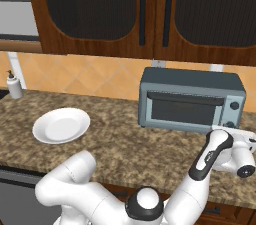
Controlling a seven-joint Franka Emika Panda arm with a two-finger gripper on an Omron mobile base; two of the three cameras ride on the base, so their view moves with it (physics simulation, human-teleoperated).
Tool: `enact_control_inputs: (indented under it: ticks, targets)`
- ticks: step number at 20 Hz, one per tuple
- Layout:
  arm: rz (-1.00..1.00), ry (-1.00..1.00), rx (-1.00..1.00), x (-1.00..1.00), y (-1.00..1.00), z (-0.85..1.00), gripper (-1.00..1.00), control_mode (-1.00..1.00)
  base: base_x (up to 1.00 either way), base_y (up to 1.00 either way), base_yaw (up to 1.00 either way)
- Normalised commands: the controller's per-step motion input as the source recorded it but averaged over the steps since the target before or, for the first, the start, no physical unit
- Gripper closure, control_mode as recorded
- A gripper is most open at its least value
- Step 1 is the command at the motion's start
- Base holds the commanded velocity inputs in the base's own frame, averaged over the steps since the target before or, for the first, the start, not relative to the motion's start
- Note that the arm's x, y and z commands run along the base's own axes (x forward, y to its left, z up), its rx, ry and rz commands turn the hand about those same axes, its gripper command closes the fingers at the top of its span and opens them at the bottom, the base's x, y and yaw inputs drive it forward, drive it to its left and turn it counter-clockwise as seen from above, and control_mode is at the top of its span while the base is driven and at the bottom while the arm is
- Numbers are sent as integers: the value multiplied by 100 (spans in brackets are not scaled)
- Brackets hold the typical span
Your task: Pick up the kebab skewer and baguette bread, and place them inside the toaster oven. Close the toaster oven door and start by setting the timer.
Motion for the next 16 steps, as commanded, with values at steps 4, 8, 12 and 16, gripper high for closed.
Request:
enact_control_inputs:
  ticks: [4,8,12,16]
  targets:
    - [0,0,0,0,0,0,100,-100,0,0,0]
    - [0,2,0,0,0,0,100,-100,0,0,0]
    - [0,0,7,-2,-5,0,100,-100,0,0,0]
    - [0,0,12,-3,0,0,100,-100,0,0,0]
